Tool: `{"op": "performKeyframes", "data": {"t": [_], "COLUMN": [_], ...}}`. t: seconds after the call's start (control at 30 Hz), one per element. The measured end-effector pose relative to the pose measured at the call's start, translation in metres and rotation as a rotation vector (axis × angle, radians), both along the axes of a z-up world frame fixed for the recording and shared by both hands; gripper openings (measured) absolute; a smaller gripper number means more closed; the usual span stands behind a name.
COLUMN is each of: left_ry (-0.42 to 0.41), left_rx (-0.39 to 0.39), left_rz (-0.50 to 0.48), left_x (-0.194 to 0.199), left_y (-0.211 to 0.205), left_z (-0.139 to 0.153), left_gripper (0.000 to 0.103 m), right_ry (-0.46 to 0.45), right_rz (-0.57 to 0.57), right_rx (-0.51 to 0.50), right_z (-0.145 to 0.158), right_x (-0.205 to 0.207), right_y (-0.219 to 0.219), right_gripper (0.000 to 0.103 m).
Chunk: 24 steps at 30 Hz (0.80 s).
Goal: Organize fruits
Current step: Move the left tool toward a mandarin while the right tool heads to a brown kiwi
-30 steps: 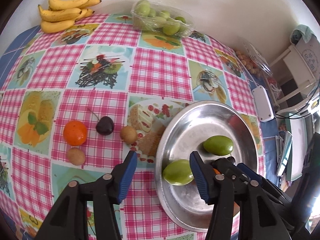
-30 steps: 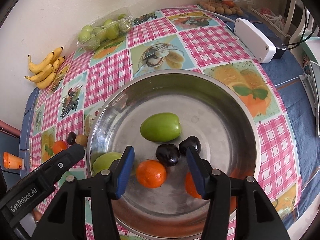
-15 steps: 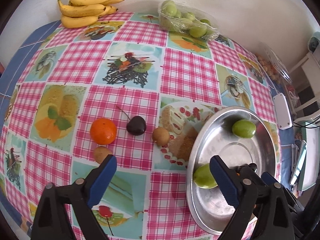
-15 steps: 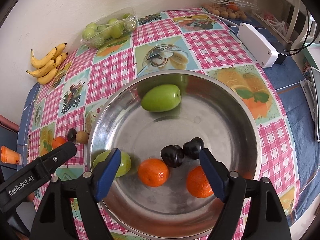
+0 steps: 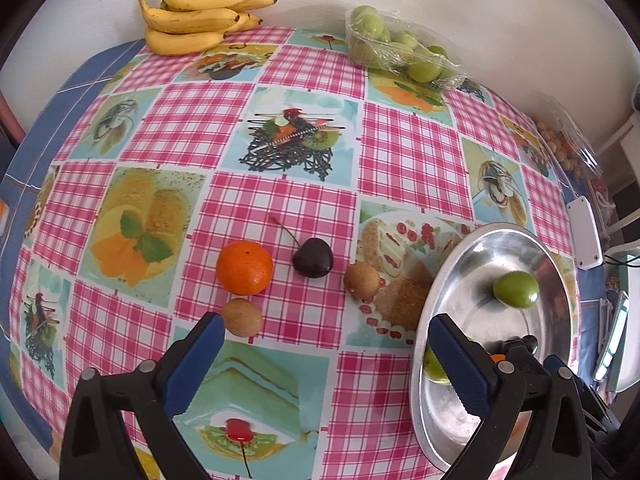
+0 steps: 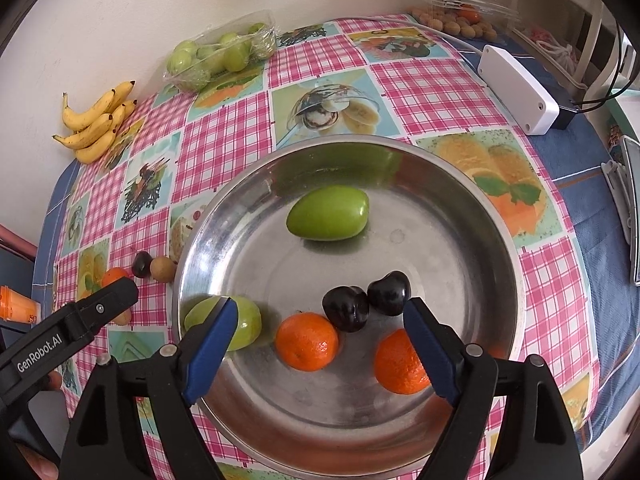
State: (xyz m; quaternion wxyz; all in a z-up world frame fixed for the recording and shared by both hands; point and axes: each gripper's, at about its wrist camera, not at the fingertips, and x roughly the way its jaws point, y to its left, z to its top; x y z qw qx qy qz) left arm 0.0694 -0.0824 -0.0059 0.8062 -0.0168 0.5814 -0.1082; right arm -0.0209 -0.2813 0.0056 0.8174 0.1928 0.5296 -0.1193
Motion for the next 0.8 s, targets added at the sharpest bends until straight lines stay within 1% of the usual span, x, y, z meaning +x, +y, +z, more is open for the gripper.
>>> {"op": "performKeyframes", "data": {"t": [0.07,0.1,0.13,0.17,0.3,0.57,0.8], "left_ry": [-0.004,-0.006,-0.009,-0.012,-0.007,-0.041,-0.047], "left_rx": [0.008,0.014,0.019,0.023,0.025,0.024,0.011], "left_rz": [0.007,0.01,0.013,0.017,0.029,0.03,0.035], "left_x": [0.001,0.001,0.002,0.002,0.004,0.006,0.007], "left_y": [0.002,0.004,0.005,0.007,0.012,0.019,0.026], "left_z": [-0.001,-0.001,-0.001,-0.002,-0.003,0.001,0.001], "left_gripper": [0.103,0.103,0.103,0.103,0.103,0.103,0.103], "right_ry": [-0.001,-0.002,-0.002,-0.001,-0.002,-0.019,-0.041], "right_rz": [-0.001,-0.001,-0.001,-0.002,-0.002,0.013,0.023], "right_rx": [0.0,-0.001,-0.002,-0.003,-0.003,-0.003,0.009], "right_z": [0.0,0.0,0.0,-0.001,-0.001,-0.001,0.0], "right_x": [0.0,-0.001,-0.001,-0.001,-0.001,-0.002,-0.002], "right_y": [0.0,0.001,0.001,0.001,0.002,0.003,0.006], "right_gripper": [0.086,0.087,0.091,0.098,0.099,0.099,0.099]}}
